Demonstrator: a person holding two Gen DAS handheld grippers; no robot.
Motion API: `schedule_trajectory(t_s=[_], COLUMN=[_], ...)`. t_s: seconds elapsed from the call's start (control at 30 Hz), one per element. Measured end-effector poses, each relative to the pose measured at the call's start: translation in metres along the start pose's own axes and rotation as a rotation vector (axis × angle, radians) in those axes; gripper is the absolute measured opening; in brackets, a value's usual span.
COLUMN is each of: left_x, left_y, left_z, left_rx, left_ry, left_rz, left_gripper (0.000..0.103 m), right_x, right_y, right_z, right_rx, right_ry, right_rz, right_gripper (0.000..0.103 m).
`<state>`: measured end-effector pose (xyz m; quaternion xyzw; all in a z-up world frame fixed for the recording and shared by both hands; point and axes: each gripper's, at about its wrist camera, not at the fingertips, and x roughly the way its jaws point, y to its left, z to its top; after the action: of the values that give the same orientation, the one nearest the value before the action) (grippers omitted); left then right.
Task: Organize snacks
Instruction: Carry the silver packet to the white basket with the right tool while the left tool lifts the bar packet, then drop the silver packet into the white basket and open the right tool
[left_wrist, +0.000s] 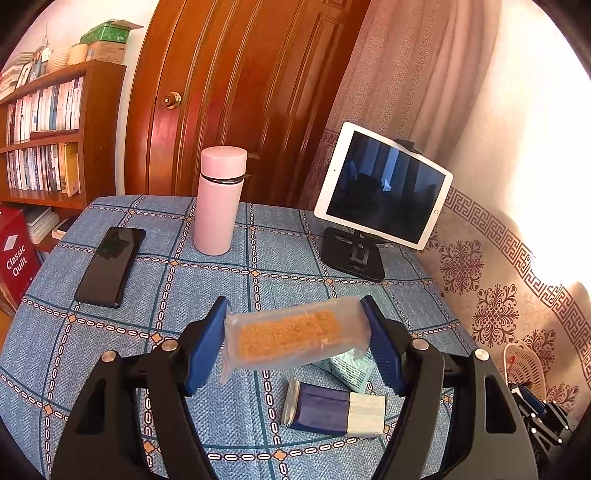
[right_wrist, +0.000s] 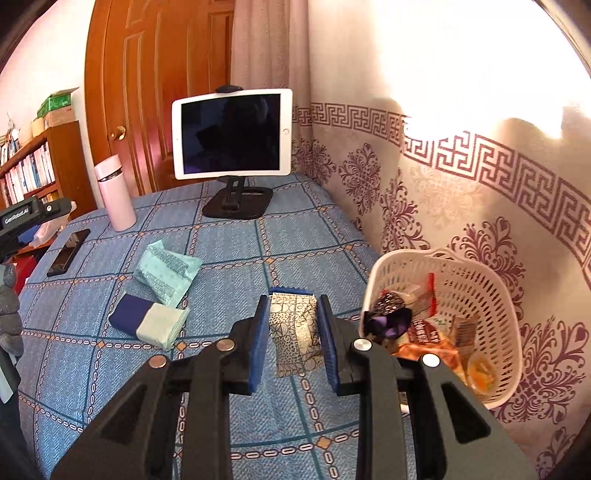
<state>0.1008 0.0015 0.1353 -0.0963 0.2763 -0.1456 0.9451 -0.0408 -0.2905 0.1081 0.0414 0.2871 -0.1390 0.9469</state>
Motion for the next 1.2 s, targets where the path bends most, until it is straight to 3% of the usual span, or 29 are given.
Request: schedule_trajectory(t_s=[0.27, 0.67, 0.97, 1.2], left_x=[-0.018, -0.030, -0.032, -0.033], left_y=[-0.005, -0.016, -0.022, -0.030], left_z=[0.003, 0.002, 0.000, -0.003], left_rx=[0.000, 0.025, 0.042, 0.056], left_ry=[-0.036, -0.056, -0.061, -0.061], left_rz=[-0.029, -0.057, -0.067, -0.076], left_gripper=[0.073, 0.073, 0.073, 0.073], right_x=[-0.014, -0.009, -0.024, -0.014], right_y=[-0.047, -0.095, -0.100, -0.087], right_z=[0.013, 0.003, -0.003, -0.027], right_rx=[0.074, 0.161, 0.163, 0.130], right_ry=[-0.059, -0.056, -0.071, 0.007], right_rz=[-0.129, -0.273, -0.278, -0.236], right_gripper=[0.026, 0.029, 0.030, 0.034])
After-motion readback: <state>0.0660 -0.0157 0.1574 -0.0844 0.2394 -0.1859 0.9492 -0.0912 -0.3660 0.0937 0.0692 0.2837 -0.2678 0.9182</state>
